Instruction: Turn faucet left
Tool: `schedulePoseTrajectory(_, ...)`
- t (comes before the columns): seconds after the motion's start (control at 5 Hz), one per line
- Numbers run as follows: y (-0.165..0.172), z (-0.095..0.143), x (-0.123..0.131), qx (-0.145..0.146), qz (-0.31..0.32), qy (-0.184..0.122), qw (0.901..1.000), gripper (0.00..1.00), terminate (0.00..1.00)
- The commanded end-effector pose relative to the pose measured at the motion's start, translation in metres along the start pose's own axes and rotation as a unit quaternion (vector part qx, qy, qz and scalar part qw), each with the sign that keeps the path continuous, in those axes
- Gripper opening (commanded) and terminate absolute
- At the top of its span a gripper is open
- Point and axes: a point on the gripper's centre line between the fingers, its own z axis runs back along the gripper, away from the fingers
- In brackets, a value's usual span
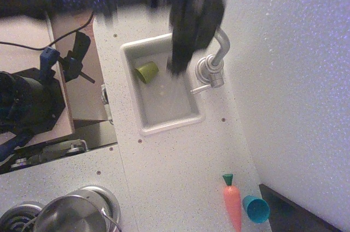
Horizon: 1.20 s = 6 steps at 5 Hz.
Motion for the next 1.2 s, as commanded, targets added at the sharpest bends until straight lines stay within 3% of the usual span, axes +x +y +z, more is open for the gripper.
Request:
schedulePoseTrajectory(0.0,0.038,0.032,-0.01,0.02,0.011,-0.056,0.9982,1.0,0.0)
schedulePoseTrajectory(0.6,0.014,0.024,0.014,0.034,-0.009,-0.019,0.9992,1.0,0.0)
schedulePoseTrajectory(0.8,-0.002,0.033,0.002,0.058,0.005,0.012,0.9983,1.0,0.0)
schedulePoseTrajectory(1.0,-0.002,0.033,0.002,0.058,0.005,0.012,0.9983,1.0,0.0)
